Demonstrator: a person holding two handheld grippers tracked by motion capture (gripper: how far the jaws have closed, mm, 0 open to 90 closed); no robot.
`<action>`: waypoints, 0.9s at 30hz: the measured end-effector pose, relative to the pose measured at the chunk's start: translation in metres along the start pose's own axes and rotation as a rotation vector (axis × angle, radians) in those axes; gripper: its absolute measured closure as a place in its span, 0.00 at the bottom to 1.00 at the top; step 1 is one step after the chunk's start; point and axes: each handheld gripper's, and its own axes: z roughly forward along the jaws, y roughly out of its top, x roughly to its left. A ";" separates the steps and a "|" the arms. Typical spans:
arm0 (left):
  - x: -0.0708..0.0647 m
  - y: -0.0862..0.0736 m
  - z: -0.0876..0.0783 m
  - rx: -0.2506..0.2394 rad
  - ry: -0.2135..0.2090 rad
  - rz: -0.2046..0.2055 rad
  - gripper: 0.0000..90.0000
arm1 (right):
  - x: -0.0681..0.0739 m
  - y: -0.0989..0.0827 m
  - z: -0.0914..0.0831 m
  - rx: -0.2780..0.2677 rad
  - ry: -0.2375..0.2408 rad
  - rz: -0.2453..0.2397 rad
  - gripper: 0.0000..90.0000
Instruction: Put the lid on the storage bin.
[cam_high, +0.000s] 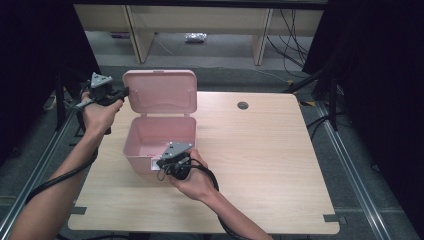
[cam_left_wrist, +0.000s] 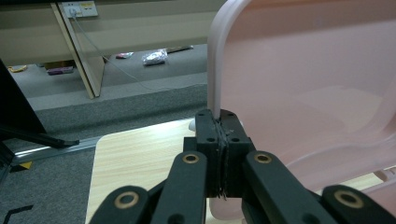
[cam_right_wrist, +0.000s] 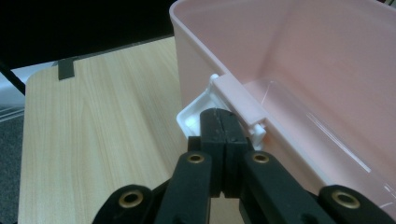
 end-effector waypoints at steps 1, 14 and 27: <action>0.000 -0.001 0.000 -0.007 -0.002 -0.001 0.98 | 0.000 0.000 0.000 0.000 0.000 0.000 1.00; -0.002 -0.004 -0.005 -0.018 0.003 0.007 0.98 | -0.001 0.000 0.000 -0.001 0.001 -0.008 1.00; -0.004 -0.007 -0.009 -0.032 0.009 0.014 0.98 | 0.000 0.000 0.000 -0.002 0.003 -0.009 1.00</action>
